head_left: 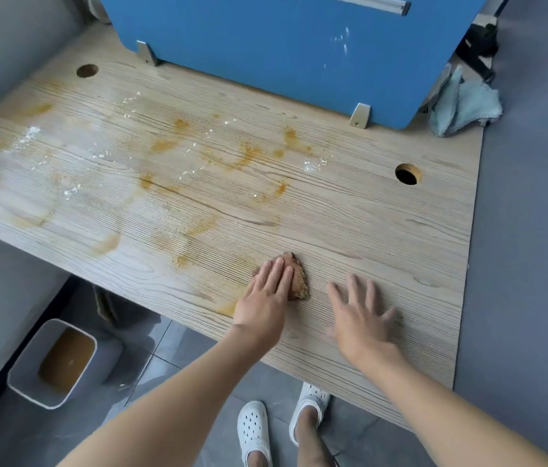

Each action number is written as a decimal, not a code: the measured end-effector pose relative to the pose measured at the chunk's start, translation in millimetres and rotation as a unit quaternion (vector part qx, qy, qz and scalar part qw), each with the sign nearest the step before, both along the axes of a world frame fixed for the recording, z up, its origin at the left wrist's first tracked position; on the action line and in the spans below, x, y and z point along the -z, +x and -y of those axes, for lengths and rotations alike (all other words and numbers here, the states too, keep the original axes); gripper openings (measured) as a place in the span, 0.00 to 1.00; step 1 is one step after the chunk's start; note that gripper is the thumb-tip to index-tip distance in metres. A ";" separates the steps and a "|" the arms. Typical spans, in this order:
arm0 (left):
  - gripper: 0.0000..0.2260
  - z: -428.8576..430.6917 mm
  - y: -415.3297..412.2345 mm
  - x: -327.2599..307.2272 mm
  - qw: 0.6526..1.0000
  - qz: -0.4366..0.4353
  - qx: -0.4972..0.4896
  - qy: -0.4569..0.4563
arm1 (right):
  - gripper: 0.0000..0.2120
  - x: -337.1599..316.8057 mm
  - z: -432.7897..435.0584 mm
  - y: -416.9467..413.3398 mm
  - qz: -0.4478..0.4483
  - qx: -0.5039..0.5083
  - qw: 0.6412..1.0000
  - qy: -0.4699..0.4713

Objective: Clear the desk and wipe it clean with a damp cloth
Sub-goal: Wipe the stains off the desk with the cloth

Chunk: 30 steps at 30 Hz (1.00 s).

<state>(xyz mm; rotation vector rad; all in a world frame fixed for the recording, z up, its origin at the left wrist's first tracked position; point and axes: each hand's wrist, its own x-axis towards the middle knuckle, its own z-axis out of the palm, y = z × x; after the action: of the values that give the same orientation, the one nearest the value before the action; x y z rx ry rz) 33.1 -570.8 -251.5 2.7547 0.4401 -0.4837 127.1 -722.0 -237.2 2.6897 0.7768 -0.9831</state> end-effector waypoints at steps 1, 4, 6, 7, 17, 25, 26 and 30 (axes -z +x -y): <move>0.36 -1.9 2.8 -1.7 1.000 -0.001 -0.012 0.001 | 0.47 0.1 1.0 -7.8 -0.020 0.018 1.000 -0.003; 0.35 17.2 -2.2 -3.7 1.000 -0.007 -0.014 -0.003 | 0.55 0.7 4.2 -27.7 -0.049 0.019 0.998 -0.032; 0.36 32.0 -15.9 0.6 1.000 -0.016 0.012 0.005 | 0.55 2.1 4.8 -31.1 -0.035 0.014 0.999 -0.034; 0.37 33.0 -22.2 2.8 0.999 -0.017 0.028 0.009 | 0.55 2.2 4.6 -32.0 -0.030 0.015 0.999 -0.033; 0.38 40.5 -43.3 1.7 1.000 -0.007 0.026 0.012 | 0.54 2.8 3.3 -33.2 -0.020 0.019 0.999 -0.034; 0.37 46.6 -50.6 -1.7 1.000 -0.011 0.018 0.002 | 0.53 -0.3 4.2 -33.4 -0.026 0.021 0.999 -0.037; 0.36 49.3 -55.9 -3.0 0.999 -0.014 0.032 0.004 | 0.53 0.4 4.2 -32.9 -0.025 0.021 0.999 -0.036; 0.36 27.1 -61.4 -1.6 1.000 -0.012 0.025 0.004 | 0.55 3.3 4.3 -33.0 -0.020 0.018 0.999 -0.032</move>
<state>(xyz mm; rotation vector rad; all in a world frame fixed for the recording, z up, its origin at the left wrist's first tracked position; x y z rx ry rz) -28.4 -597.9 -249.9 2.7762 0.3800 -0.5283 94.1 -726.3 -240.6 2.6449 0.6940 -1.0549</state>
